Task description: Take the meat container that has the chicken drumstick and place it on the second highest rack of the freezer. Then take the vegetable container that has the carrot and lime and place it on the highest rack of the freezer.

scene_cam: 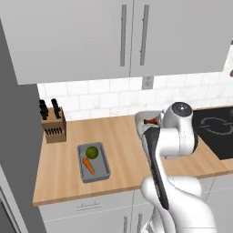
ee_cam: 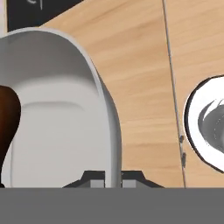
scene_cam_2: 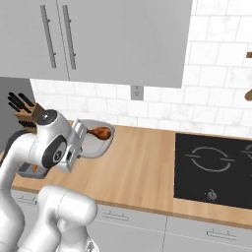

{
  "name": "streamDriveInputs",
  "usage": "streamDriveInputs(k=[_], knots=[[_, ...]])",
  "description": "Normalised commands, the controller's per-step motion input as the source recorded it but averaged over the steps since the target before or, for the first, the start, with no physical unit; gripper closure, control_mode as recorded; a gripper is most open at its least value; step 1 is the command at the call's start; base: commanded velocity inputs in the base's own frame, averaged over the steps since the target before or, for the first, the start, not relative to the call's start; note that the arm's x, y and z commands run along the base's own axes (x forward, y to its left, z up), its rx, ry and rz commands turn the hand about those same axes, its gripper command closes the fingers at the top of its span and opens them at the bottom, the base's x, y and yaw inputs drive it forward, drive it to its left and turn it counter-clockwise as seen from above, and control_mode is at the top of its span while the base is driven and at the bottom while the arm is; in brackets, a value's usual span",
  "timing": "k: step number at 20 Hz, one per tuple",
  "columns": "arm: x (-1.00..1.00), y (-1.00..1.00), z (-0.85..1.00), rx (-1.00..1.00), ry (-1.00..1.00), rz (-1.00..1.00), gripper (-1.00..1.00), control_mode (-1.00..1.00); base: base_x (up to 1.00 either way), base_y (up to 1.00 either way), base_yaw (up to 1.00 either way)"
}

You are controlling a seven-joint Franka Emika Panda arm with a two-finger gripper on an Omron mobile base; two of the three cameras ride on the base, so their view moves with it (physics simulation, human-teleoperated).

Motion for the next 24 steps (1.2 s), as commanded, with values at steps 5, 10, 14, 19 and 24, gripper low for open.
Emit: streamDriveInputs(k=[5, 10, 14, 19, 24], knots=[[-0.75, 0.00, 0.00, -0.03, -0.01, 0.00, 1.00, -1.00, 0.00, 0.00, 0.00], [-0.67, 0.00, 0.00, 0.01, -0.04, 0.08, 1.00, -1.00, 0.00, 0.00, 0.00], [-0.32, 0.00, -0.01, 0.00, -0.09, 0.01, 1.00, -1.00, 0.00, 0.00, 0.00], [-0.20, 0.00, 0.00, 0.00, -0.14, 0.01, 1.00, -1.00, 0.00, 0.00, 0.00], [-0.52, -0.02, 0.00, 0.00, -0.35, 0.00, 1.00, -1.00, 0.00, 0.00, 0.00]])
